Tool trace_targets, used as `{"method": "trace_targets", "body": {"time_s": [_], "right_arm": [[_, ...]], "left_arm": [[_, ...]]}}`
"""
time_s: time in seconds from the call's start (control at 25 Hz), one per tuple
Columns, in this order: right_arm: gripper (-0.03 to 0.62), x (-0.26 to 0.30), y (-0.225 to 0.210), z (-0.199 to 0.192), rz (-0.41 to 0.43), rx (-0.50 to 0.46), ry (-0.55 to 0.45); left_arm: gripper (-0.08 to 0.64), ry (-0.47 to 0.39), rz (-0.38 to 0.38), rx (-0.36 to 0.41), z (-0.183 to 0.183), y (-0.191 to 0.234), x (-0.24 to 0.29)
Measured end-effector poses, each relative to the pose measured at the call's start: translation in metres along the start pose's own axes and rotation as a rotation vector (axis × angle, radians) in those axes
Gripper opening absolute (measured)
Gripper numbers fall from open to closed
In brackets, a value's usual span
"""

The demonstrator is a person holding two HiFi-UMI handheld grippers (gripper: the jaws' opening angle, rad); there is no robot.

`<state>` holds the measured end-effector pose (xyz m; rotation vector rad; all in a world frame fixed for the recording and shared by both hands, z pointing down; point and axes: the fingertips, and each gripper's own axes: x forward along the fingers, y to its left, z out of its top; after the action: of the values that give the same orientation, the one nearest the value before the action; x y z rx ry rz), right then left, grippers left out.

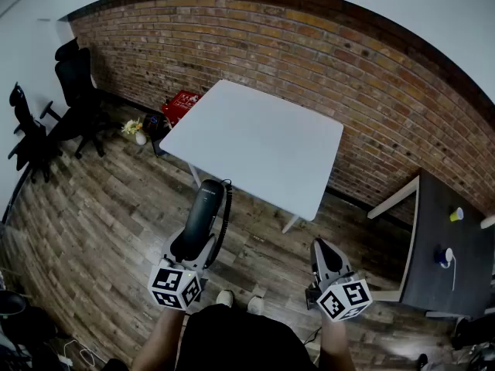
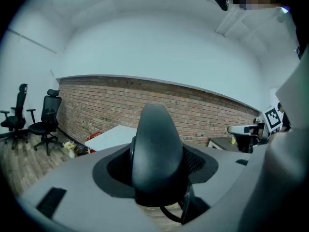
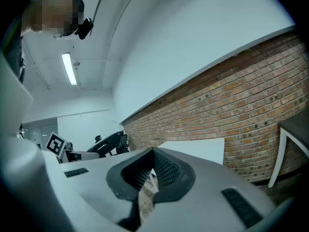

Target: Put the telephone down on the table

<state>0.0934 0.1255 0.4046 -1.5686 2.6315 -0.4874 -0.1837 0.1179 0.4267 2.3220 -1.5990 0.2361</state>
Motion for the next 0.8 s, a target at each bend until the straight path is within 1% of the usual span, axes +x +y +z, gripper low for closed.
{"method": "trace_targets", "body": {"time_s": [0.16, 0.4, 0.56, 0.8], "right_arm": [[0.021, -0.001, 0.015, 0.0, 0.013, -0.006, 0.0], [0.021, -0.002, 0.029, -0.001, 0.015, -0.019, -0.004], [0.021, -0.006, 0.032, -0.002, 0.003, -0.021, -0.005], [0.021, -0.014, 0.029, 0.001, 0.017, -0.004, -0.017]], "left_arm": [[0.275, 0.005, 0.016, -0.005, -0.006, 0.008, -0.011], [0.275, -0.009, -0.02, 0.019, 0.005, 0.008, -0.014], [0.275, -0.012, -0.035, 0.012, 0.006, 0.008, -0.014], [0.275, -0.019, -0.05, 0.013, 0.007, 0.002, -0.01]]}}
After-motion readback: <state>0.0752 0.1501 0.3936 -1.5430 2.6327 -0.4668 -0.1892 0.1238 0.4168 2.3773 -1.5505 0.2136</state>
